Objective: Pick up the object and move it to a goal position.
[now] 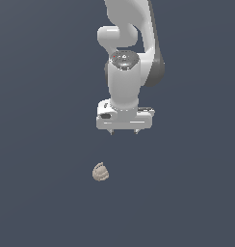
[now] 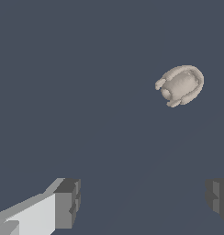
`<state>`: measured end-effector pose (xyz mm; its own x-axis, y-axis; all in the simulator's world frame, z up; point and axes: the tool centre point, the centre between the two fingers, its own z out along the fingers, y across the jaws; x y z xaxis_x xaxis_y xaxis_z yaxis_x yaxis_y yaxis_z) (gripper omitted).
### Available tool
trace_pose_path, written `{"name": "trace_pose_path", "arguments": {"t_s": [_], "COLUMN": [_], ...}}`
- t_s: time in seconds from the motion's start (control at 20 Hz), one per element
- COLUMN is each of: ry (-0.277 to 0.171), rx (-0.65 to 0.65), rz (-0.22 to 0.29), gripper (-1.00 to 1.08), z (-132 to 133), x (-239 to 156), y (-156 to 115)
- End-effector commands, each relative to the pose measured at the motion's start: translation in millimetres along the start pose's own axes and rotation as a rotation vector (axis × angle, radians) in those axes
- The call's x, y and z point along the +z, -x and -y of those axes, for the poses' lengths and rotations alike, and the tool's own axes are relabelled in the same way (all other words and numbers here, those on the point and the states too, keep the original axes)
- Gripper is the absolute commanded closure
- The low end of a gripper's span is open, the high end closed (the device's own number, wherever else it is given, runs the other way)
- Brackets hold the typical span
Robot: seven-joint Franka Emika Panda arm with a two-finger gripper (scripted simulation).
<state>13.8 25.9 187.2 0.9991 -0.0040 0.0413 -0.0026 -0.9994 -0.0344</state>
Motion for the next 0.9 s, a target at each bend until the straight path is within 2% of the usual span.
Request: {"name": "trace_pose_path", "arguments": {"t_s": [0.0, 0.45, 0.85], "ry": [0.0, -0.026, -0.024], "rx": [0.0, -0.026, -0.04], "rz": [0.0, -0.019, -0.018], "gripper": [-0.92, -0.92, -0.92], "z": [0, 28, 25], "x": [0, -14, -12], "y": [0, -3, -7]}}
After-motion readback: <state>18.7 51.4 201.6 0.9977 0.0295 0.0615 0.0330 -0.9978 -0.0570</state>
